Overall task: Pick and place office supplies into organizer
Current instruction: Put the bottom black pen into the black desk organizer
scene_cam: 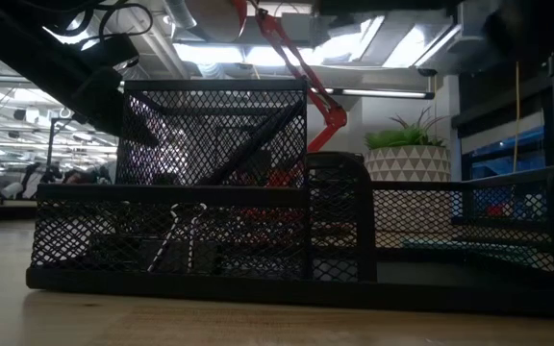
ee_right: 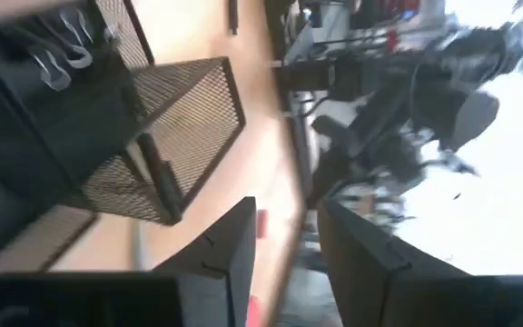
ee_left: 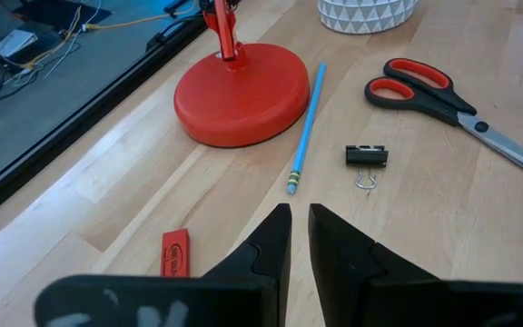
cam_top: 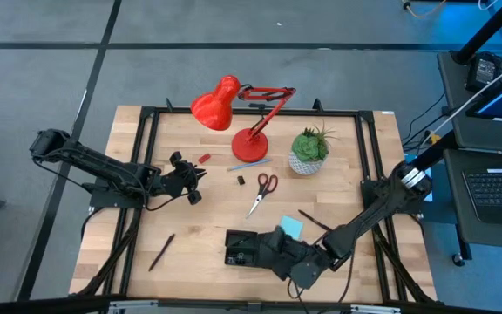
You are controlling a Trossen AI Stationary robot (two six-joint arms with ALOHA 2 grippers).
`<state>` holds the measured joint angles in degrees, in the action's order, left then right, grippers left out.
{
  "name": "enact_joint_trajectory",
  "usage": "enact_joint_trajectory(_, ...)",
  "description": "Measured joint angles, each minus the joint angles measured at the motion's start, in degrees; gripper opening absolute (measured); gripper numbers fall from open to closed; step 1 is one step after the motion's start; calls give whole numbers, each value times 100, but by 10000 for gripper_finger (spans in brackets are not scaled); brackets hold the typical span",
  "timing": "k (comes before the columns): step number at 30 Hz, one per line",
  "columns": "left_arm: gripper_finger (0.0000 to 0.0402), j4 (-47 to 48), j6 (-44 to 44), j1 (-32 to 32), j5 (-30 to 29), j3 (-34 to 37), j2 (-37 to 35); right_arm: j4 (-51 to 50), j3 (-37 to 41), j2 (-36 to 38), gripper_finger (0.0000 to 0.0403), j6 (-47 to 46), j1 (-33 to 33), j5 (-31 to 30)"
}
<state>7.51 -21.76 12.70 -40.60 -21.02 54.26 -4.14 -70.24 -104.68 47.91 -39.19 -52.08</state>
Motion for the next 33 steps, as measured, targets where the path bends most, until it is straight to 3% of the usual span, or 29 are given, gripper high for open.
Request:
enact_joint_trajectory(8,40,0,0,1,0,0,-1,-1960,55,898,123,-2810,364,1734)
enact_joint_trajectory(14,37,-2,0,1,0,0,0,-2141,440,1365,123,-3552,520,2073)
enact_joint_trajectory(25,37,-1,0,1,2,0,-1,2117,3510,2907,123,-3328,775,2210)
enact_joint_trajectory(33,38,-26,0,1,15,0,0,4985,4892,3054,123,-2676,951,2223)
